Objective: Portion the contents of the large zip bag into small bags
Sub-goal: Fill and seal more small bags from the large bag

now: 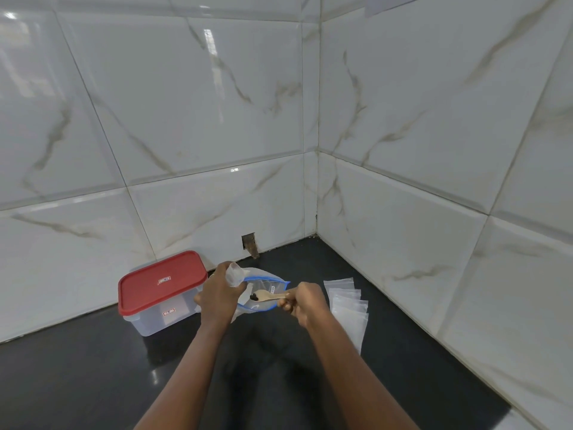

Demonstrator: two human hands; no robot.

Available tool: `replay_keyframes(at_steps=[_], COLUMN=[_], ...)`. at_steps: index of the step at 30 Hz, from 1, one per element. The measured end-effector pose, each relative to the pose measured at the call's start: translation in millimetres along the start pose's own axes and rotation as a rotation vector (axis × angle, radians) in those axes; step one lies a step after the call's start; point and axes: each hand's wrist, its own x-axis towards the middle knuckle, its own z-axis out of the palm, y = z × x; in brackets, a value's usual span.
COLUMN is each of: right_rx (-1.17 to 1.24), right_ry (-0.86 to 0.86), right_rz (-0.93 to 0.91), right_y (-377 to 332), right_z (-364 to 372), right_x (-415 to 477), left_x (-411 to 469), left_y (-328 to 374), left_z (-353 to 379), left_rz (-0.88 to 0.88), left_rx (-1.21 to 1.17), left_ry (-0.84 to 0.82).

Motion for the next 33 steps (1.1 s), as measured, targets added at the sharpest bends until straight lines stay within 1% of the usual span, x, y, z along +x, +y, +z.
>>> replay_keyframes(at_steps=[3,7,15,18,20,22,26,28,30,33], right_rx=[-0.054,-0.036,-0.041,-0.057,-0.148,-0.305,-0.742,-0.825,-0.89,-0.949], right_ry=[-0.024,-0.064,-0.128,-0.137,-0.124,-0.102,-0.082,-0.044,-0.043,-0.048], right_rz=[-0.003,-0.056,-0.136,-0.171,-0.181,-0.233,-0.47,-0.558,-0.617,-0.645], right_y=[-14,-37,-61,-60,-56,-54,-48,-45,-43,-44], right_z=[-14,-24,-7,3,13,20,28,31,33,32], right_x=[-13,-36,-67,-69,-68,-65,-57,-56,-59,-62], left_x=[-4,-9,-13,-15,-15,-17,-15,-12,-10,-9], left_y=[-2,-2,0,0,1,4,3,-1,-3,-5], left_z=[-1,1,-6,-5,-5,-6,-8,-6,-5,-2], left_rz=[-0.016,0.021,0.055,0.042,0.032,0.025,0.014,0.015,-0.004,-0.016], left_rx=[-0.036,-0.081,-0.205,-0.179,-0.153,-0.11,-0.088,-0.123,-0.123,-0.107], left_ry=[-0.019,-0.032,-0.001,-0.02,-0.028,-0.029,-0.032,-0.037,-0.033,-0.019])
